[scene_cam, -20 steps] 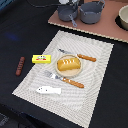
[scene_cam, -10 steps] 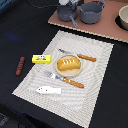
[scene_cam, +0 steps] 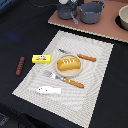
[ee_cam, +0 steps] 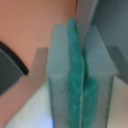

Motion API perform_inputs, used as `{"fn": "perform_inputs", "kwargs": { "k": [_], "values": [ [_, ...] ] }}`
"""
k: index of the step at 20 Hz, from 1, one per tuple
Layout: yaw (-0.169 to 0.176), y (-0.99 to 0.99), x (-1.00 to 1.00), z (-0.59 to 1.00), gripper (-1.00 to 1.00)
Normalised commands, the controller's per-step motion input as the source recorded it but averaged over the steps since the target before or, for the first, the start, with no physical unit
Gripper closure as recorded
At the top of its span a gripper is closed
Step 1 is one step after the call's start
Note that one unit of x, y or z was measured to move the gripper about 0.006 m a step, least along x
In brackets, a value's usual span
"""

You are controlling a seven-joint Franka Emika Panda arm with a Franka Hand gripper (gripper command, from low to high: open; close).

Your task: Interact with the objects in diverse but meaningful ways.

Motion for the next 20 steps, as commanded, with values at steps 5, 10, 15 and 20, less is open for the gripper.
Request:
{"fn": "perform_inputs", "kwargs": {
  "k": [5,10,15,20],
  "values": [
    [0.000,0.00,0.39,0.00,-1.00],
    [0.000,0.02,0.29,0.12,-1.00],
    [0.019,0.23,-0.08,0.13,-1.00],
    [0.031,0.27,-0.39,0.26,-1.00]
  ]
}}
